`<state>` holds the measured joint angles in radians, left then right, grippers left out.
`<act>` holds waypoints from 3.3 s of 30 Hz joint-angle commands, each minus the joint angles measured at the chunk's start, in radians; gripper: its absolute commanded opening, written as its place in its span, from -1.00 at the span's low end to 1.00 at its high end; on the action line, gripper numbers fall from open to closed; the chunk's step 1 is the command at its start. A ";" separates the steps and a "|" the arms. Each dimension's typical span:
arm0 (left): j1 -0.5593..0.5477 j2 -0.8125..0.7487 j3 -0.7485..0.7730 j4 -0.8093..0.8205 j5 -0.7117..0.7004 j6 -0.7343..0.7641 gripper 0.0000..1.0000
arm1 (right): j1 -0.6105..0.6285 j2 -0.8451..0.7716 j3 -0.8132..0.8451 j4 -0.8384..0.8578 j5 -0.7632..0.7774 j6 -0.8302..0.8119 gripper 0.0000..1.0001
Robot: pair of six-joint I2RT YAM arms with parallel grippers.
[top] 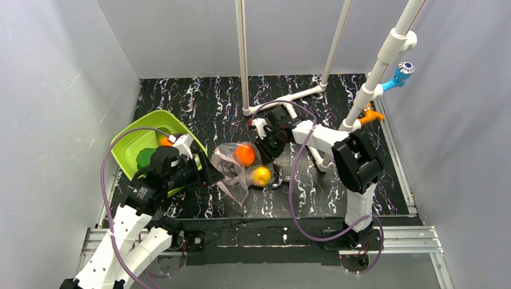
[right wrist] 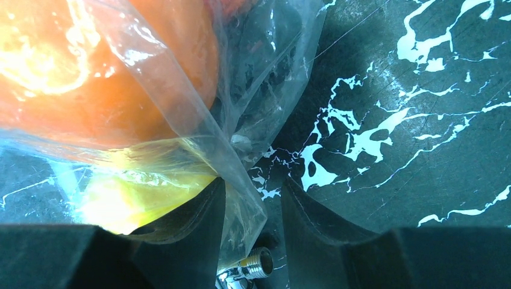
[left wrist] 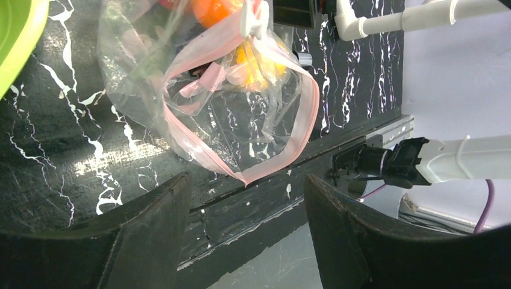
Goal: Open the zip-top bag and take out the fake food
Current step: Pick up the fake fruit from the zipper food storage bag.
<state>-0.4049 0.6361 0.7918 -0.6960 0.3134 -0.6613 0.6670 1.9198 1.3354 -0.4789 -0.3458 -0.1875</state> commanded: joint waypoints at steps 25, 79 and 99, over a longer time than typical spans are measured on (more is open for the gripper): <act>-0.166 -0.051 -0.160 0.247 -0.229 -0.044 0.64 | -0.001 -0.032 0.026 -0.035 -0.058 -0.025 -0.03; -0.166 -0.030 -0.258 0.499 -0.093 -0.130 0.53 | -0.003 -0.075 0.023 -0.044 -0.122 -0.052 0.03; -0.166 -0.117 -0.106 0.035 -0.352 -0.067 0.10 | -0.012 -0.096 0.022 -0.038 -0.137 -0.044 0.05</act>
<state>-0.5663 0.5240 0.6231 -0.4625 0.0723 -0.7395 0.6609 1.8740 1.3354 -0.5095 -0.4599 -0.2283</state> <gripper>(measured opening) 0.600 0.522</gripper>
